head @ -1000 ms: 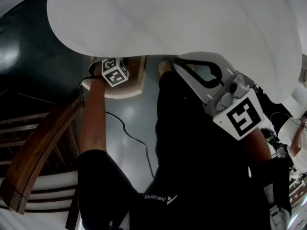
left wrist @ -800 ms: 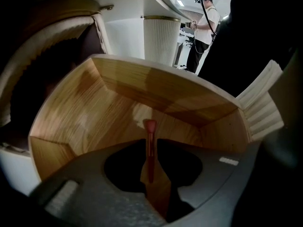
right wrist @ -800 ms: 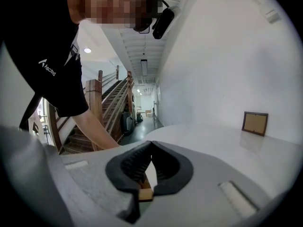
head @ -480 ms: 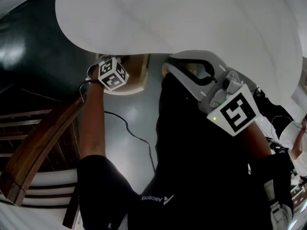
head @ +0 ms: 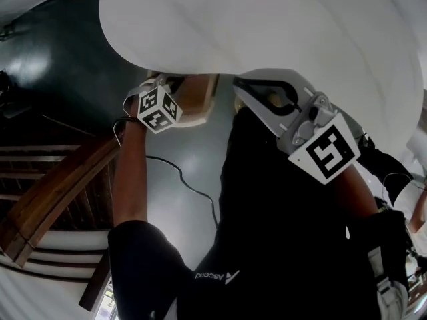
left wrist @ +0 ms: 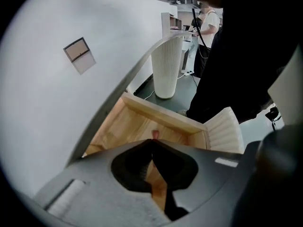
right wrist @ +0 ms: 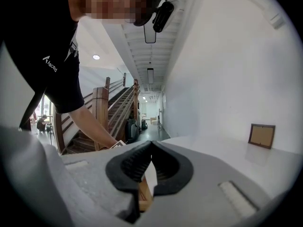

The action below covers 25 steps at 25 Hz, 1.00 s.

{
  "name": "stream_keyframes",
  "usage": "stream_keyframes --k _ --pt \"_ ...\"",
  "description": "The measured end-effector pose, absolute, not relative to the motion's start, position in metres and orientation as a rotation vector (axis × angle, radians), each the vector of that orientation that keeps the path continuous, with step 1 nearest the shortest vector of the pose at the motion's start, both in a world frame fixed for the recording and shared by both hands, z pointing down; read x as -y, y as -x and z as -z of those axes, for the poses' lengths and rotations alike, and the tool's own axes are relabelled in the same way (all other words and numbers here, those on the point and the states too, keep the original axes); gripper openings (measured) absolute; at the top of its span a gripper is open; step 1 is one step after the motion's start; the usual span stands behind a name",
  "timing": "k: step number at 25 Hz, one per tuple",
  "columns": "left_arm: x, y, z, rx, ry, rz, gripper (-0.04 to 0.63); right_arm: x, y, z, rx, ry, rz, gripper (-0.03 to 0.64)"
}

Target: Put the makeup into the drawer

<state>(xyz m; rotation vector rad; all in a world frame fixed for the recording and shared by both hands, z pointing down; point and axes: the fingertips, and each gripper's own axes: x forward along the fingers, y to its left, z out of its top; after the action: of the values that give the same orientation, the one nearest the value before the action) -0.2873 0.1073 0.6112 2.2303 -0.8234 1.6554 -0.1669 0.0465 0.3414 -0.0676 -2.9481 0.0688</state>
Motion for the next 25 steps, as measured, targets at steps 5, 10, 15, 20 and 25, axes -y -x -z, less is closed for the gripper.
stream_keyframes --k 5,10,15,20,25 --pt "-0.122 0.285 -0.59 0.894 -2.218 -1.636 0.011 -0.051 0.162 -0.337 2.964 0.07 -0.062 0.003" --pt "-0.124 0.268 -0.537 1.07 -2.256 -1.498 0.011 -0.052 0.156 -0.319 2.991 0.068 -0.039 0.003" --pt "-0.109 0.244 -0.459 1.354 -2.326 -1.224 0.011 -0.045 0.144 -0.301 3.022 0.052 -0.018 0.003" --pt "-0.077 0.212 -0.369 1.658 -2.449 -0.777 0.011 -0.034 0.127 -0.292 3.064 0.005 -0.028 0.003" --pt "-0.05 0.18 -0.294 1.811 -2.521 -0.442 0.011 -0.019 0.108 -0.282 3.098 -0.058 -0.043 0.003"
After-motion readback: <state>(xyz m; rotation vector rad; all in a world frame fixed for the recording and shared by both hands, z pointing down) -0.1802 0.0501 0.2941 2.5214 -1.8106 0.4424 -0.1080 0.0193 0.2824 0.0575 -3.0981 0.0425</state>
